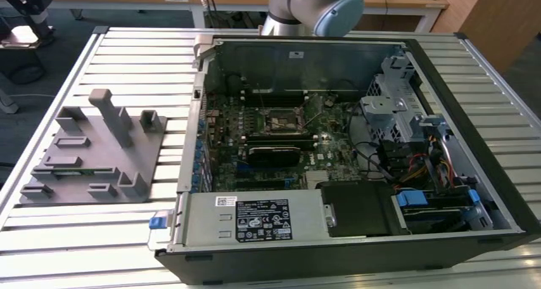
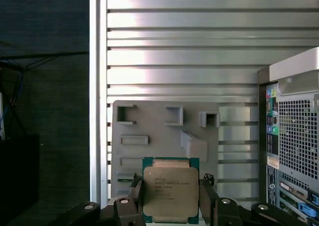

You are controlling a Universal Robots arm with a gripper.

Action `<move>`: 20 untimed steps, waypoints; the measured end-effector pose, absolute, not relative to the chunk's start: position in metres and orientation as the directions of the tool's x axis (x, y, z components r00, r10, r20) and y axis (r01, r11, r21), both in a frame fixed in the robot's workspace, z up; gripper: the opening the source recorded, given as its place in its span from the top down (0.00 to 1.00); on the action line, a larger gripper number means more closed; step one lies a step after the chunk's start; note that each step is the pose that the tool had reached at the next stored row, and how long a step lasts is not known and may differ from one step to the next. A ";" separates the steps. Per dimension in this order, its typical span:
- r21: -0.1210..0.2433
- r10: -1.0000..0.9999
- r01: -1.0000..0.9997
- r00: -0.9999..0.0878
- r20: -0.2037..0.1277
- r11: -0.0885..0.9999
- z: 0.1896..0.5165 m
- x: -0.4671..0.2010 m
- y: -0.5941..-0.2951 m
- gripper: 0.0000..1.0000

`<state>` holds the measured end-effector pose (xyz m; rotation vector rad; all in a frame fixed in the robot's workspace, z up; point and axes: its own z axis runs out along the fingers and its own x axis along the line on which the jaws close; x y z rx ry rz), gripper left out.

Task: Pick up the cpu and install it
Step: 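Pick up the cpu and move it towards the insertion slot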

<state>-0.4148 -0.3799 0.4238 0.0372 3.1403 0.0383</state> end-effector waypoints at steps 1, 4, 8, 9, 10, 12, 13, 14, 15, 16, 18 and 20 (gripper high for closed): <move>0.024 0.024 0.024 -1.000 -0.001 0.999 0.424 -0.414 -0.380 0.46; 0.024 0.024 0.024 -1.000 -0.001 0.999 0.424 -0.410 -0.380 0.46; 0.024 0.024 0.024 -1.000 -0.001 0.999 0.424 -0.404 -0.380 0.46; 0.024 0.024 0.024 -1.000 -0.001 0.999 0.424 -0.403 -0.380 0.46; 0.024 0.024 0.024 -1.000 -0.001 0.999 0.424 -0.402 -0.380 0.46; 0.024 0.024 0.024 -1.000 -0.001 0.999 0.424 -0.399 -0.380 0.46; 0.024 0.024 0.024 -1.000 -0.001 0.999 0.424 -0.398 -0.380 0.46; 0.024 0.024 0.024 -1.000 -0.001 0.999 0.424 -0.397 -0.380 0.46; 0.024 0.024 0.024 -1.000 -0.001 0.999 0.424 -0.395 -0.380 0.46; 0.024 0.024 0.024 -1.000 -0.001 0.999 0.424 -0.394 -0.380 0.46; 0.024 0.024 0.024 -1.000 -0.001 0.999 0.424 -0.392 -0.380 0.46; 0.024 0.024 0.024 -1.000 -0.001 0.999 0.424 -0.389 -0.380 0.46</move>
